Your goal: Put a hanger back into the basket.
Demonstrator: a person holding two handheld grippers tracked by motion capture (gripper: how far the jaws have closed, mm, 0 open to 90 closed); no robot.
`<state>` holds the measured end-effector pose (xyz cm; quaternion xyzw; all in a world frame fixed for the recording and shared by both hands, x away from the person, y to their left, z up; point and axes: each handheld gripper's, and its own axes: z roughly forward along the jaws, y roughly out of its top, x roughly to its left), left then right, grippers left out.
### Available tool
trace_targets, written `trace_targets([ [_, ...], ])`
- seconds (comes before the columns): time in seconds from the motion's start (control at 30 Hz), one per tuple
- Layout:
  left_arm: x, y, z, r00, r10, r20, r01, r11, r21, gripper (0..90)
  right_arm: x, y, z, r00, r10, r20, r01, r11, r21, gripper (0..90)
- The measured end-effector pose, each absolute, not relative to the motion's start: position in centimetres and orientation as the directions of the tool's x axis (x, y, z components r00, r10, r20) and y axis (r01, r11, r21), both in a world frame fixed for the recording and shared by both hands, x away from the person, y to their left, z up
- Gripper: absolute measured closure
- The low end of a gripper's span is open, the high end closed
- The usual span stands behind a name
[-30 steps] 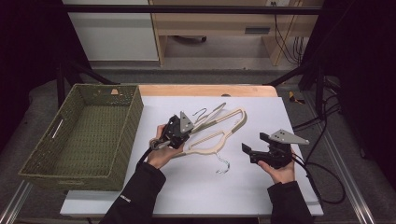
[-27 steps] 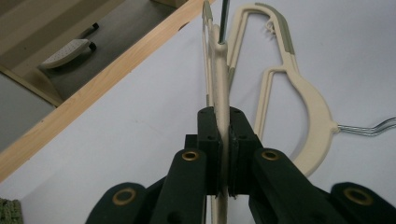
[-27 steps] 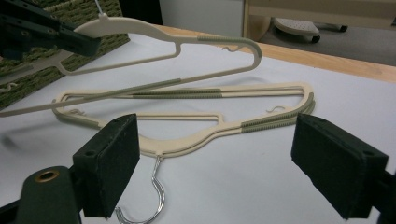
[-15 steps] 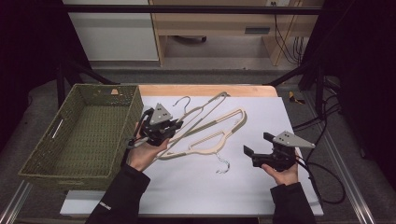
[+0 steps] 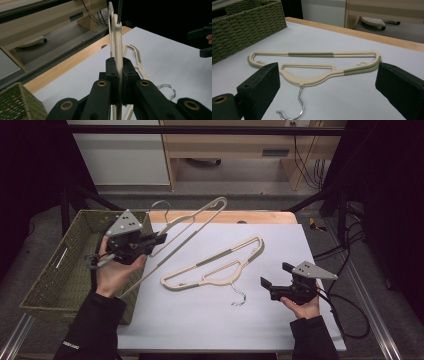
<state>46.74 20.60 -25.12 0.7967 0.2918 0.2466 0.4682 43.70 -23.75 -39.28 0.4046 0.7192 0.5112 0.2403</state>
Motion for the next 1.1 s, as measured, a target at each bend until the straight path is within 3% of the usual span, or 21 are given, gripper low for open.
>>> trace_targets([
  [0.47, 48.0, 28.3, -24.0, 0.650, 0.747, 0.139, 0.265, -0.394, 0.880, 85.8, 43.7, -23.7, -39.3, -0.557, 0.828, 0.067, 0.337, 0.152, 0.929, 5.5],
  [1.1, 50.0, 37.5, -27.6, 0.584, 0.801, 0.132, 0.352, -0.397, 0.848, 85.7, 43.8, -23.7, -39.5, -0.559, 0.827, 0.060, 0.343, 0.165, 0.925, 5.2],
])
